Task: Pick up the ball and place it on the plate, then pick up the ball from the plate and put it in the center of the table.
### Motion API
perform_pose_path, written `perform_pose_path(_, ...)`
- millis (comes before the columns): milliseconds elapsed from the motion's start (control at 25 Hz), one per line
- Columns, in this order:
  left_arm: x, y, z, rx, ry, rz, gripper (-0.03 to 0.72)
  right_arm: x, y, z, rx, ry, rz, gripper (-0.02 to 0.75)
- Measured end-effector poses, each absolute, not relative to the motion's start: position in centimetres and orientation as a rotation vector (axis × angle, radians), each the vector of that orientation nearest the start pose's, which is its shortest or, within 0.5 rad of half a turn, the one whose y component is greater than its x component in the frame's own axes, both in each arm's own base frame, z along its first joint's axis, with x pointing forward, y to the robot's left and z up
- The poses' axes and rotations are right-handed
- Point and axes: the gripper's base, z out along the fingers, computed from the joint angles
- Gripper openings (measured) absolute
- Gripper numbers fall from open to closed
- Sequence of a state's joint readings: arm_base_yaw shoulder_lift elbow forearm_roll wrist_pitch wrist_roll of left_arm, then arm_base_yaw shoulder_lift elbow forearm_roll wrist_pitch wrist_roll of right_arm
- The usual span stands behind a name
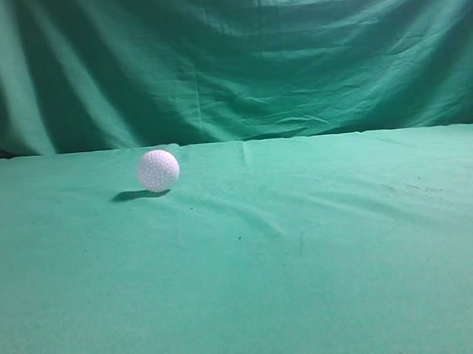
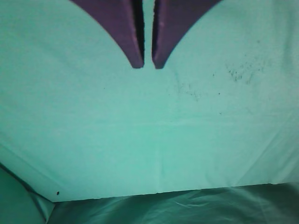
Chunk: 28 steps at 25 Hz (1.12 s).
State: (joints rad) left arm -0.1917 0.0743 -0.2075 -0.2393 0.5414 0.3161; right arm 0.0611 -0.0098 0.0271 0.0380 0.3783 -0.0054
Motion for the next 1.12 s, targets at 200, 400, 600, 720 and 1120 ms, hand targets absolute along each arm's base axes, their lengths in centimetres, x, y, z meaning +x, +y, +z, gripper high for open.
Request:
perform_pose_path(200,3.8,-1.5,23.0,0.379,1.761,-0.085,0.000,5.2,0.4,17.1,-0.039,1.880,0.076,0.054)
perform_pose_path(400,4.5,-1.2,20.1,0.308,1.831,-0.035,0.000,5.2,0.4,17.0,-0.039,1.882,0.076,0.054)
perform_pose_path(600,5.0,-1.1,17.5,0.283,1.876,-0.020,0.000,5.2,0.4,17.0,-0.039,1.882,0.076,0.054)
perform_pose_path(720,5.2,-1.0,17.6,0.269,1.833,-0.013,0.000,5.2,0.4,17.0,-0.039,1.882,0.076,0.054)
perform_pose_path(1120,5.2,-1.0,17.6,0.267,1.828,-0.012,0.000,5.2,0.4,17.0,-0.039,1.884,0.075,0.054)
